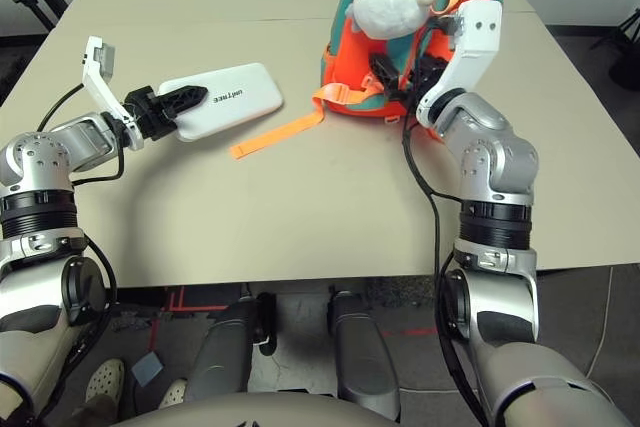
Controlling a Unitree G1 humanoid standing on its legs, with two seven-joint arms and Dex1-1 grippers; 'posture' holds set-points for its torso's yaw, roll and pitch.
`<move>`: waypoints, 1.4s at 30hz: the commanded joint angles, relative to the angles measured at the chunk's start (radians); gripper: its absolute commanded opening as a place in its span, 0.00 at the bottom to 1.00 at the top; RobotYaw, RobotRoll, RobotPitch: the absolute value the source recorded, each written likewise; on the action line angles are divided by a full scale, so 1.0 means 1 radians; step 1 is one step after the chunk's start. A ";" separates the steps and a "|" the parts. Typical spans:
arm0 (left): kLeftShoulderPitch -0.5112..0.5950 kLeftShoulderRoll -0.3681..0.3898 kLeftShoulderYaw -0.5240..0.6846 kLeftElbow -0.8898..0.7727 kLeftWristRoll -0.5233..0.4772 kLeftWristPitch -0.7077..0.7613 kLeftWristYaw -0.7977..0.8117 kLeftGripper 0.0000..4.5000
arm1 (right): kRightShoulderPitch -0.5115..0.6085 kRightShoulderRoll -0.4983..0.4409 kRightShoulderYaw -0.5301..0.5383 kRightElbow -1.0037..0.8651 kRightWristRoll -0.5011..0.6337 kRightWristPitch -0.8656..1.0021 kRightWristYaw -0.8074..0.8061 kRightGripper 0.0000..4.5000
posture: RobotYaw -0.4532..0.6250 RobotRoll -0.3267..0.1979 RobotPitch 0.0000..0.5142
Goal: Put the pencil case into the backpack and zip it.
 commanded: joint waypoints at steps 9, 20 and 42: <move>0.016 -0.010 0.005 -0.055 0.008 -0.006 0.015 0.27 | 0.033 -0.022 0.056 -0.027 -0.023 -0.069 0.040 0.44 | 0.33 0.62 0.35; 0.013 -0.013 -0.001 -0.047 0.020 -0.005 0.018 0.27 | 0.189 -0.082 0.018 -0.389 0.104 0.135 0.029 0.08 | 0.31 0.62 0.38; -0.053 -0.036 -0.057 0.072 0.085 -0.061 -0.058 0.27 | 0.246 -0.186 -0.102 -0.805 0.515 0.584 -0.075 0.08 | 0.23 0.62 0.35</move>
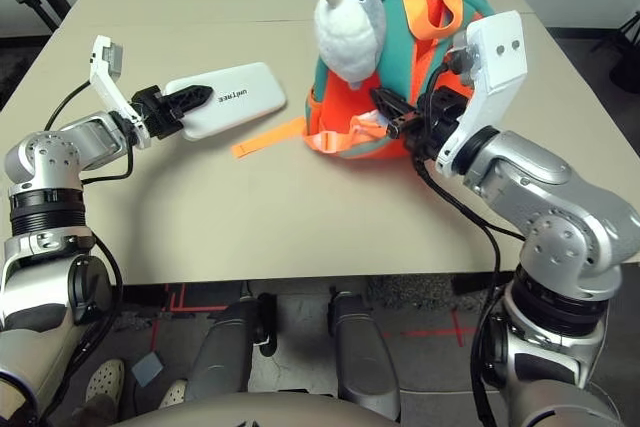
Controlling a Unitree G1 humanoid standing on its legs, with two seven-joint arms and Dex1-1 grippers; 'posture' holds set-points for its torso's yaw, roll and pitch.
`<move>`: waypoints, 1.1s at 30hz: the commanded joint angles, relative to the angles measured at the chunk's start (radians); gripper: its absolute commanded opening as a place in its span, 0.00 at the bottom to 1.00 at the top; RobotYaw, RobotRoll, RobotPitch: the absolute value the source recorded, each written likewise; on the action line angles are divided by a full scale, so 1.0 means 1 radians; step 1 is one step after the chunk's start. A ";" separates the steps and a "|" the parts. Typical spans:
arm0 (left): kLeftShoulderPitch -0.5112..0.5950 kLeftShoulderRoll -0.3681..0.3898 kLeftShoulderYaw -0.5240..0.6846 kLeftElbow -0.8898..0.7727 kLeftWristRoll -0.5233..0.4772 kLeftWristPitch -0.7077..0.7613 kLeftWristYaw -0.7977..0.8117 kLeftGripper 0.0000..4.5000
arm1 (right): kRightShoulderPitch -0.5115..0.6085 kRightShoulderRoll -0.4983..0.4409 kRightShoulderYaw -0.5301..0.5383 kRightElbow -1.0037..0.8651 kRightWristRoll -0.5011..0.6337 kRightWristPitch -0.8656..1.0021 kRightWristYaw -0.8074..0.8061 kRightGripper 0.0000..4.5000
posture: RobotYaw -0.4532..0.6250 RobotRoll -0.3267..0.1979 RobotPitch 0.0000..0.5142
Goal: Put the pencil case into the backpack and zip it.
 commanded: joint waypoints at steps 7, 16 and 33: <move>-0.025 -0.018 -0.031 0.030 0.033 -0.027 -0.041 0.27 | 0.158 0.032 0.073 -0.042 -0.017 -0.104 -0.007 0.08 | 0.23 0.62 0.33; -0.053 -0.001 -0.032 -0.003 0.035 -0.064 -0.075 0.27 | 0.176 0.046 0.170 0.056 -0.124 -0.237 -0.001 0.08 | 0.25 0.62 0.33; -0.266 0.178 -0.124 -0.090 0.005 -0.069 -0.448 0.27 | 0.178 0.024 0.226 0.129 -0.188 -0.303 0.040 0.08 | 0.27 0.62 0.34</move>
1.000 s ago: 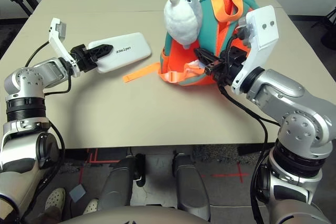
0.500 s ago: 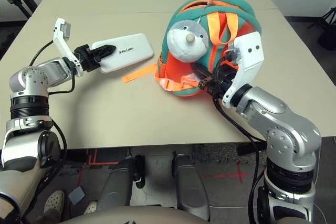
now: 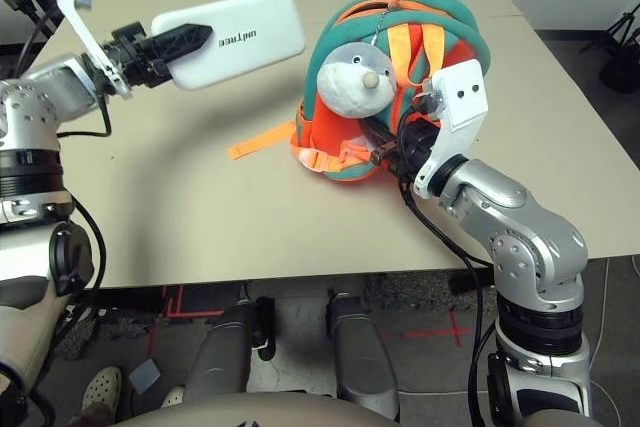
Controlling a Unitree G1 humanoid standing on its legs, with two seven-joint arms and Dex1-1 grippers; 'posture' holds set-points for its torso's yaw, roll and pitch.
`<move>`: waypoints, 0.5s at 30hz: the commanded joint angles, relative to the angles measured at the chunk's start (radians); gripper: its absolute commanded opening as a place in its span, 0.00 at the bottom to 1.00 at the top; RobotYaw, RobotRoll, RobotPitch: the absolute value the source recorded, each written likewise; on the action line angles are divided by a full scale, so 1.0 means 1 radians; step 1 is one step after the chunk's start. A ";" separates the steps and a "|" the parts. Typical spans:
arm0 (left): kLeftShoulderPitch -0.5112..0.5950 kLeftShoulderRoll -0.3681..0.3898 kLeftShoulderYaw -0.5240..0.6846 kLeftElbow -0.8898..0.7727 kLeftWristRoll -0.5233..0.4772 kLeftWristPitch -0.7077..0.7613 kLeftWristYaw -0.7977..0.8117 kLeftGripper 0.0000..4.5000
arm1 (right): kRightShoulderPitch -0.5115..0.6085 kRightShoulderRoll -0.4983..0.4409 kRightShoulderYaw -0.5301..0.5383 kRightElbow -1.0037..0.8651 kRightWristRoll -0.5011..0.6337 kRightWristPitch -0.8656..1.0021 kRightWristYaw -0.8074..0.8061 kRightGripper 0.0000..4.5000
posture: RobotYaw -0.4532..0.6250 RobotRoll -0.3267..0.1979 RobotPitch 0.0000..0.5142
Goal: Put the pencil case into the backpack and zip it.
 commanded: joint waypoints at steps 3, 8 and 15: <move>-0.081 0.027 -0.017 0.000 -0.009 0.000 -0.084 0.27 | 0.026 -0.008 0.034 0.041 -0.029 -0.005 0.027 0.08 | 0.27 0.62 0.34; -0.104 0.030 -0.041 0.017 0.001 -0.007 -0.140 0.27 | 0.036 -0.006 0.045 0.054 -0.047 -0.025 0.041 0.08 | 0.26 0.62 0.34; -0.124 0.018 -0.059 0.060 0.019 -0.024 -0.174 0.27 | 0.041 -0.004 0.050 0.064 -0.063 -0.039 0.052 0.08 | 0.26 0.62 0.34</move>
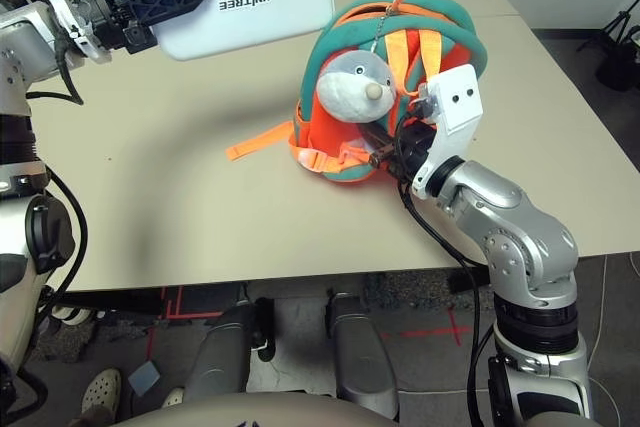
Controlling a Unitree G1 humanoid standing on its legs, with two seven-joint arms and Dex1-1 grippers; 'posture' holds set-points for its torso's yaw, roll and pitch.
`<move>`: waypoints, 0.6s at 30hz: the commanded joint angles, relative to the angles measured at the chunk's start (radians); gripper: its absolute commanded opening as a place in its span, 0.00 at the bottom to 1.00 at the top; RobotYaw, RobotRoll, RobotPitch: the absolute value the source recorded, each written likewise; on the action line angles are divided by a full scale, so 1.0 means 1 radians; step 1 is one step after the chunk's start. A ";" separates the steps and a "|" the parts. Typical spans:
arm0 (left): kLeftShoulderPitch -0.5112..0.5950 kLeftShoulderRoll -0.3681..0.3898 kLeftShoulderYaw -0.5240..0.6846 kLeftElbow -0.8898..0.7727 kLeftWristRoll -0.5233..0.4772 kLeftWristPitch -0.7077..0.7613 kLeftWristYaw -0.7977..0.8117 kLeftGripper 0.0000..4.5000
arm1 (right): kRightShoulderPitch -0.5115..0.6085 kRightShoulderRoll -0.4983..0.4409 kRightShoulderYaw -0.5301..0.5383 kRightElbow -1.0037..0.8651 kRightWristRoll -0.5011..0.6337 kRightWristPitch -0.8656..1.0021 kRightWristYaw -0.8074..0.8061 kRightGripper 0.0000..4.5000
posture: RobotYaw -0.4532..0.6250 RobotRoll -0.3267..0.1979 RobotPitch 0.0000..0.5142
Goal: Put the pencil case into the backpack and zip it.
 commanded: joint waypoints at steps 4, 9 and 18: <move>-0.033 0.005 0.000 0.023 0.005 -0.018 -0.044 0.27 | 0.031 -0.003 0.024 0.030 -0.015 0.016 0.012 0.08 | 0.26 0.62 0.34; -0.056 0.020 0.018 0.019 -0.018 0.007 -0.064 0.27 | 0.038 -0.005 0.026 0.033 -0.023 0.012 0.019 0.08 | 0.26 0.62 0.34; -0.072 0.018 0.041 0.028 -0.031 0.023 -0.066 0.27 | 0.040 -0.003 0.037 0.042 -0.036 0.003 0.030 0.08 | 0.26 0.62 0.34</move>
